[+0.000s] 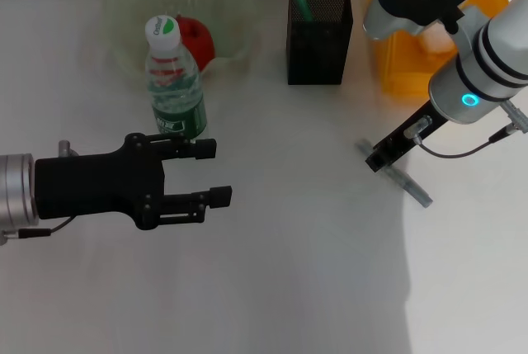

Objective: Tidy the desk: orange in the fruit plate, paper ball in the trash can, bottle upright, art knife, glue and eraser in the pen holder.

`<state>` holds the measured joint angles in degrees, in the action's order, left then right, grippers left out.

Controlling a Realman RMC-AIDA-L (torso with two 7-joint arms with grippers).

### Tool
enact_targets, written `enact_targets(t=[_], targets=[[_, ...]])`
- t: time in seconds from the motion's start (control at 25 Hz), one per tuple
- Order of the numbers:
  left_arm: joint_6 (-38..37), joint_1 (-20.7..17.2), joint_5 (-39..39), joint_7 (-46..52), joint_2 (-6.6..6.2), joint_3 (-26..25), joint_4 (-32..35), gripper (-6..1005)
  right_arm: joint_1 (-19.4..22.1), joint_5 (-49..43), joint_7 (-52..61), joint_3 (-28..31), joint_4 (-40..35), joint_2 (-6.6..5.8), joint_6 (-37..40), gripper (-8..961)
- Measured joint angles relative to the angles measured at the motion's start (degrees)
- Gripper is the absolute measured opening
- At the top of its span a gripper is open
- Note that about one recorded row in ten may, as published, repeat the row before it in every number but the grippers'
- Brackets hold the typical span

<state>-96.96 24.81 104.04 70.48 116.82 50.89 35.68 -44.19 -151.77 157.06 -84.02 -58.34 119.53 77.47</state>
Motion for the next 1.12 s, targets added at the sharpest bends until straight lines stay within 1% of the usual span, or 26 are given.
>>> enact_targets(t=[0.4, 0.52, 0.68, 1.0, 1.04, 1.08, 1.12], targets=[[0.2, 0.32, 0.09, 0.0, 0.13, 0.0, 0.0, 725, -0.42, 0.42, -0.51, -0.18, 2.4, 0.0, -1.06, 331], [0.2, 0.33, 0.11, 0.0, 0.16, 0.0, 0.0, 725, -0.46, 0.43, -0.53, -1.06, 2.83, 0.0, -1.74, 182], [0.2, 0.33, 0.11, 0.0, 0.17, 0.0, 0.0, 725, -0.44, 0.42, -0.44, -1.36, 2.96, 0.02, -1.99, 134], [0.19, 0.05, 0.11, 0.0, 0.26, 0.0, 0.0, 725, 0.41, 0.59, -0.36, -1.11, 1.49, 0.08, -1.9, 132], [0.2, 0.02, 0.11, 0.0, 0.26, 0.0, 0.0, 725, 0.88, 0.83, -0.36, -0.95, 0.25, 0.07, -1.71, 132], [0.17, -0.11, 0.06, 0.0, 0.24, 0.0, 0.0, 725, 2.77, 2.12, -0.37, -0.26, -4.1, -0.04, -0.96, 132], [0.17, -0.11, 0.06, 0.0, 0.24, 0.0, 0.0, 725, 2.77, 2.12, -0.37, -0.26, -4.1, -0.04, -0.96, 131]])
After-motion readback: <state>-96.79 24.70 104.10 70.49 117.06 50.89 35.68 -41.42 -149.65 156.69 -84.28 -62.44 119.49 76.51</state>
